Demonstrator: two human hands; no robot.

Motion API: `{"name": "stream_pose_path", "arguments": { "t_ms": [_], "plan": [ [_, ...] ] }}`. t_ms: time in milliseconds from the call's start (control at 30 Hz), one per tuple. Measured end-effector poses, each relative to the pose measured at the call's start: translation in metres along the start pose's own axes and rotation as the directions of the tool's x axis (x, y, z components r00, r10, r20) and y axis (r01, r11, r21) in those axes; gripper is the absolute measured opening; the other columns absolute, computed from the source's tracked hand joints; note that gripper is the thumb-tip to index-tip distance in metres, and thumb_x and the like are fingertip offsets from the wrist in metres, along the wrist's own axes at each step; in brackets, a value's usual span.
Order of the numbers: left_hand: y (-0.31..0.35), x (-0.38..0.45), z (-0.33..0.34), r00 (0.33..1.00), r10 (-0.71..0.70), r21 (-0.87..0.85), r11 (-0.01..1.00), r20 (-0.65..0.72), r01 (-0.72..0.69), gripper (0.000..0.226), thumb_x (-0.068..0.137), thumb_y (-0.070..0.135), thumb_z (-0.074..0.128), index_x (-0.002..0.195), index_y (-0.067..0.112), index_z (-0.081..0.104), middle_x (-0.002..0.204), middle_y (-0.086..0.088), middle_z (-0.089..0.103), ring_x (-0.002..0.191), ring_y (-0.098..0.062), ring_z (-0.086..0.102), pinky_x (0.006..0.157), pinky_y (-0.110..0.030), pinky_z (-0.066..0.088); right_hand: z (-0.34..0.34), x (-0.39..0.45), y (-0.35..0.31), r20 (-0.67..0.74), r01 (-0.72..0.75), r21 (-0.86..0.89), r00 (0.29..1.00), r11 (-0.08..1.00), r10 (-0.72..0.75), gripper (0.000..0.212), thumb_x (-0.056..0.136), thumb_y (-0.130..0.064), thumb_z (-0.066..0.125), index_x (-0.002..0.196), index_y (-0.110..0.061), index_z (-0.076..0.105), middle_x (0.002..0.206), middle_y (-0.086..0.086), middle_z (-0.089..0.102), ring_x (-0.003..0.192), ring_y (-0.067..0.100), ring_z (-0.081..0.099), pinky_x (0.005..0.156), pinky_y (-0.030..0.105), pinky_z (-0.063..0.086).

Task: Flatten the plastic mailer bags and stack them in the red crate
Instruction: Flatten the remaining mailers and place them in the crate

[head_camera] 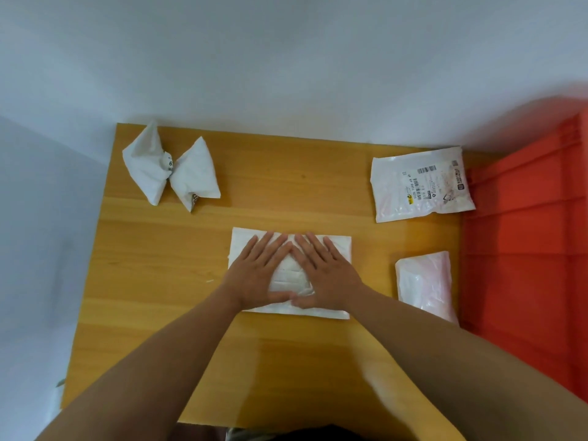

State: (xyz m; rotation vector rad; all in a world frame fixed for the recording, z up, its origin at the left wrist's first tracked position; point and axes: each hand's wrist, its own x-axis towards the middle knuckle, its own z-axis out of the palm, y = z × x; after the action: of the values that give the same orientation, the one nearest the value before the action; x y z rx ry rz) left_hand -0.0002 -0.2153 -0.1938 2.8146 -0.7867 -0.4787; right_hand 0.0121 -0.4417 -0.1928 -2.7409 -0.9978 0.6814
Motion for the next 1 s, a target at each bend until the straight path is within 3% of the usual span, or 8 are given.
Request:
{"name": "stream_pose_path", "arguments": {
  "t_ms": [400, 533, 700, 1000],
  "plan": [
    [-0.001, 0.003, 0.023, 0.961, 0.034, 0.044, 0.999, -0.275, -0.023, 0.101, 0.079, 0.080, 0.052, 0.146, 0.005, 0.045, 0.156, -0.012, 0.036, 0.146, -0.030, 0.030, 0.117, -0.053, 0.027, 0.023, 0.002, 0.002, -0.326, 0.033, -0.092, 0.944, 0.995, -0.061, 0.103, 0.077, -0.075, 0.052, 0.152, -0.005, 0.037, 0.161, 0.015, 0.028, 0.151, 0.032, 0.021, 0.120, 0.052, 0.021],
    [-0.002, 0.004, 0.025, 0.970, 0.033, 0.066, 0.998, -0.241, -0.017, 0.098, 0.083, 0.079, 0.045, 0.148, 0.006, 0.040, 0.157, -0.012, 0.033, 0.148, -0.030, 0.027, 0.118, -0.053, 0.023, 0.025, 0.003, 0.002, -0.330, 0.032, -0.104, 0.942, 0.994, -0.065, 0.099, 0.081, -0.074, 0.047, 0.152, -0.004, 0.036, 0.161, 0.016, 0.027, 0.151, 0.032, 0.020, 0.120, 0.053, 0.019],
    [-0.003, 0.004, 0.024, 0.978, 0.032, 0.077, 0.997, -0.206, -0.016, 0.076, 0.098, 0.062, 0.029, 0.151, 0.009, 0.032, 0.159, -0.011, 0.028, 0.149, -0.030, 0.021, 0.119, -0.052, 0.021, 0.026, 0.004, 0.002, -0.327, 0.032, -0.114, 0.943, 0.993, -0.068, 0.093, 0.090, -0.072, 0.038, 0.152, -0.003, 0.035, 0.161, 0.017, 0.026, 0.151, 0.033, 0.020, 0.120, 0.053, 0.020],
    [-0.001, 0.005, 0.025, 0.982, 0.013, 0.092, 0.996, -0.187, 0.005, 0.071, 0.100, 0.059, 0.030, 0.149, 0.008, 0.038, 0.159, -0.011, 0.030, 0.149, -0.030, 0.024, 0.118, -0.056, 0.020, 0.026, 0.005, 0.000, -0.330, 0.013, -0.137, 0.942, 0.990, -0.058, 0.083, 0.094, -0.064, 0.040, 0.151, -0.003, 0.036, 0.160, 0.018, 0.027, 0.150, 0.034, 0.021, 0.119, 0.054, 0.021]
  ]
}}
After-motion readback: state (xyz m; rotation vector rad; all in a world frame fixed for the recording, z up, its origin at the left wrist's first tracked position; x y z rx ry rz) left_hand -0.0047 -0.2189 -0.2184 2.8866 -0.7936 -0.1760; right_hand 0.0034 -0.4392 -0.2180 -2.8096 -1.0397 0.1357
